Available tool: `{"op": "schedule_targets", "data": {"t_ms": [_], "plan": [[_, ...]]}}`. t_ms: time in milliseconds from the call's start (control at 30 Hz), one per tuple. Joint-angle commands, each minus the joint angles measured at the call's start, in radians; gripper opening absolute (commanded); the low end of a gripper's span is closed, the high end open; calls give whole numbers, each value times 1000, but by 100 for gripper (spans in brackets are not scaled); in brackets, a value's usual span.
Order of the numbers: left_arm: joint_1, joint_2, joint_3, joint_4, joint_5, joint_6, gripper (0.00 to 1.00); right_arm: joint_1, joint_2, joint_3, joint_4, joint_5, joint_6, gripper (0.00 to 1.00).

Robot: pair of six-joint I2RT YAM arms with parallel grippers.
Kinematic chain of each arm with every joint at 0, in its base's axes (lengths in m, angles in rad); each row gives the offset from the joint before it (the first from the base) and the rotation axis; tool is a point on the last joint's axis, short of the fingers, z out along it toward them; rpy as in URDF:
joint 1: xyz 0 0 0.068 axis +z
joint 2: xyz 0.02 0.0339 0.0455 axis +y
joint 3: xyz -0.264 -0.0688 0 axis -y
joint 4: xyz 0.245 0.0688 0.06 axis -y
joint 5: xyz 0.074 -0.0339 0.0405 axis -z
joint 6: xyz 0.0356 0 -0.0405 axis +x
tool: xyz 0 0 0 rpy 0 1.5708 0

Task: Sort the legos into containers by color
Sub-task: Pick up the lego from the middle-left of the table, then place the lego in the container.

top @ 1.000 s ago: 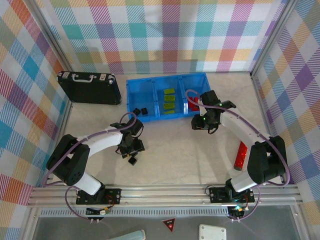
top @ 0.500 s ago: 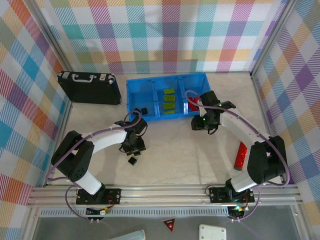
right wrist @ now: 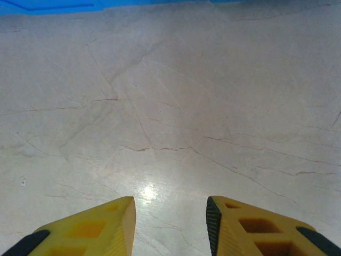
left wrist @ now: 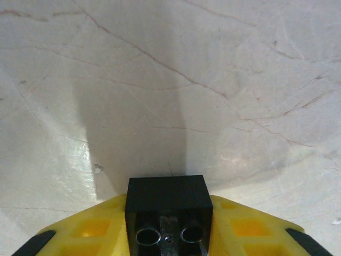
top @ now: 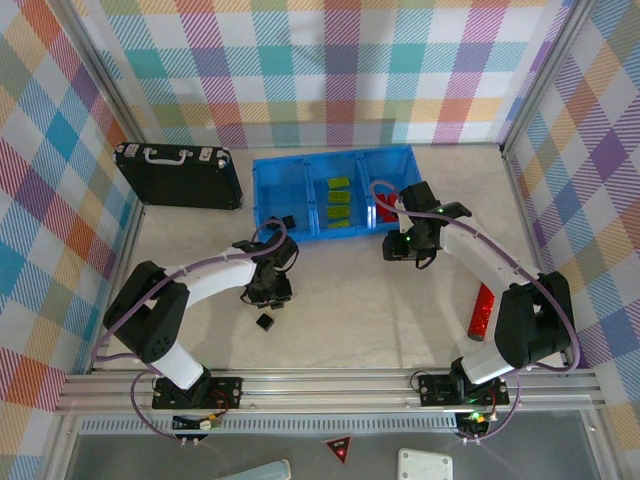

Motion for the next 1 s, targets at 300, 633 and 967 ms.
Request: {"op": "schedule_targets", "data": {"t_ms": [300,633,967], "plan": [[21,-143,142,-55,-95,188,12,9,-42,-12,-28,5,2,42],[113,-63,320,-87,-82,307,5,9,-72,-13,-51,13,0,42],[190,143,575,-76,-94,376,6,9,-105,-9,-73,24,8,42]]}}
